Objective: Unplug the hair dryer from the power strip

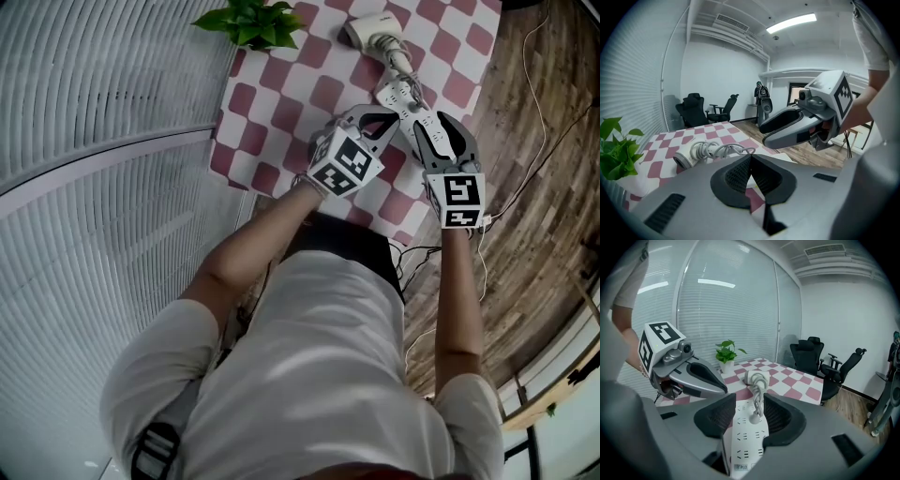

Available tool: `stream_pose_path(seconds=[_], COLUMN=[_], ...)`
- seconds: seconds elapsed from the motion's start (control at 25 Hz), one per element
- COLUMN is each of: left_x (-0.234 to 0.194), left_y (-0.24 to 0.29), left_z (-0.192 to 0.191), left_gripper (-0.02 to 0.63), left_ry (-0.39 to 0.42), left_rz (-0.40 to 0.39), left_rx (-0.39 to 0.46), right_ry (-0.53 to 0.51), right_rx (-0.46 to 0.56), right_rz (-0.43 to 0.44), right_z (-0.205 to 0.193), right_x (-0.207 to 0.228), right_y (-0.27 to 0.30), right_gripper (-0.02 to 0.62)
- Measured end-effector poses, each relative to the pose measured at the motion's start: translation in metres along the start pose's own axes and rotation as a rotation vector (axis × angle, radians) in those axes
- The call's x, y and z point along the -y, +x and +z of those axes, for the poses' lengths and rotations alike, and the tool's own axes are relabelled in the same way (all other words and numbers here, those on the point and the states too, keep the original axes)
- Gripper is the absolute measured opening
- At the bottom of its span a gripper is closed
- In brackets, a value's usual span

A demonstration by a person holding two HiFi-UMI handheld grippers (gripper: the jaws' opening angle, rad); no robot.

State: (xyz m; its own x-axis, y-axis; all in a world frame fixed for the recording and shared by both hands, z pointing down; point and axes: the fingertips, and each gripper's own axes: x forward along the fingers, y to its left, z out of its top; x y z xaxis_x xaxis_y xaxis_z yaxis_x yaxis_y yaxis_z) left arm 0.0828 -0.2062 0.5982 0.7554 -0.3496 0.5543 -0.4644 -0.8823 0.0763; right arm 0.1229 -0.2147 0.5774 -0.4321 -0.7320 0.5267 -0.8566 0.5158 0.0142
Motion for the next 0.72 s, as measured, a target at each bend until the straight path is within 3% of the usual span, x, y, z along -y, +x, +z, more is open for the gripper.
stream_pose_path(seconds=[0.72], left_x=[-0.018], left_y=[0.058], left_z=[-0.046], left_gripper=[0.029], left_ry=[0.057], left_rz=[-0.001], left_rx=[-0.149], right_ry=[0.005], right_rx=[-0.149], right_rz=[0.063], right_z=[-0.056], right_x=[0.015], right_y=[0.062], right_gripper=[0.187])
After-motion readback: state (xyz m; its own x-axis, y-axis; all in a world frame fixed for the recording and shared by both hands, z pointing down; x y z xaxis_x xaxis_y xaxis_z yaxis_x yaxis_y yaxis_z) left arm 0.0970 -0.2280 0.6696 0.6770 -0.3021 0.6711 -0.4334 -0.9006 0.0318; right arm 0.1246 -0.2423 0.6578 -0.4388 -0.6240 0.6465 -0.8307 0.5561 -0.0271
